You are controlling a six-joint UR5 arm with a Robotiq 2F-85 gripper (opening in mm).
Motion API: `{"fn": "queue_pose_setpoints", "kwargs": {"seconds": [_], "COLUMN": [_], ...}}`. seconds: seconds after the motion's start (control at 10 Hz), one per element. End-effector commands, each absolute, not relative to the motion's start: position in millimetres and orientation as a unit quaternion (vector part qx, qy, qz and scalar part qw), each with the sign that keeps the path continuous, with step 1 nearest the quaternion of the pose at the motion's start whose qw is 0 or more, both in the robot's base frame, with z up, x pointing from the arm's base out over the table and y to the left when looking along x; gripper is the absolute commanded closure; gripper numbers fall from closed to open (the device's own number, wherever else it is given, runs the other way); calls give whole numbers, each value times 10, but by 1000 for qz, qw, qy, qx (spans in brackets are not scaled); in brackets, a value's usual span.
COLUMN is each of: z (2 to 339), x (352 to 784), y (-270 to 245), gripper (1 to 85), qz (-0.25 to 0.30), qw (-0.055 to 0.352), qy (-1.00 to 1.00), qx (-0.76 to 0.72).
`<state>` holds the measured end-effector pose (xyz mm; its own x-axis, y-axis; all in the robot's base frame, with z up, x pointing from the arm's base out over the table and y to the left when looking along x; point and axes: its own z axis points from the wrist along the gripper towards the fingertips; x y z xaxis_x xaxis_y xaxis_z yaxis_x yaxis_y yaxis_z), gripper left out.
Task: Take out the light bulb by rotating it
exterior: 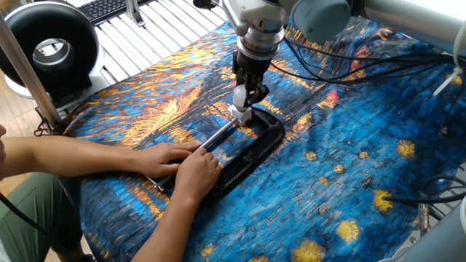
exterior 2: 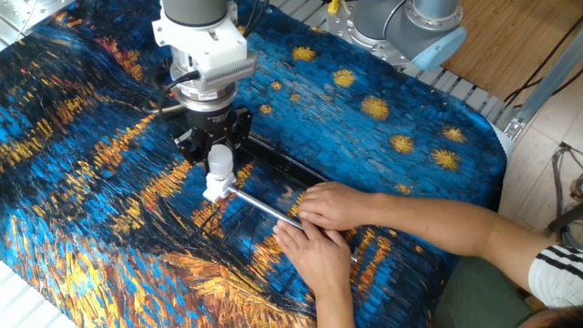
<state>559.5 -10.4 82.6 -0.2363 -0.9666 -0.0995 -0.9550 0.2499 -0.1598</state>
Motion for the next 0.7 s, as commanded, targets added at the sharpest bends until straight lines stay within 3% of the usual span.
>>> {"fn": "queue_pose_setpoints", "kwargs": {"seconds": [0.0, 0.3, 0.5, 0.6], "z": [842, 829, 822, 828], "x": [5663, 5676, 5661, 5656], "y": [-122, -109, -96, -105], "gripper": [847, 763, 493, 413], "qz": [-43, -45, -42, -43], "qw": [99, 100, 98, 97], "qy": [770, 765, 759, 756], "qx": [-629, -635, -643, -646]}}
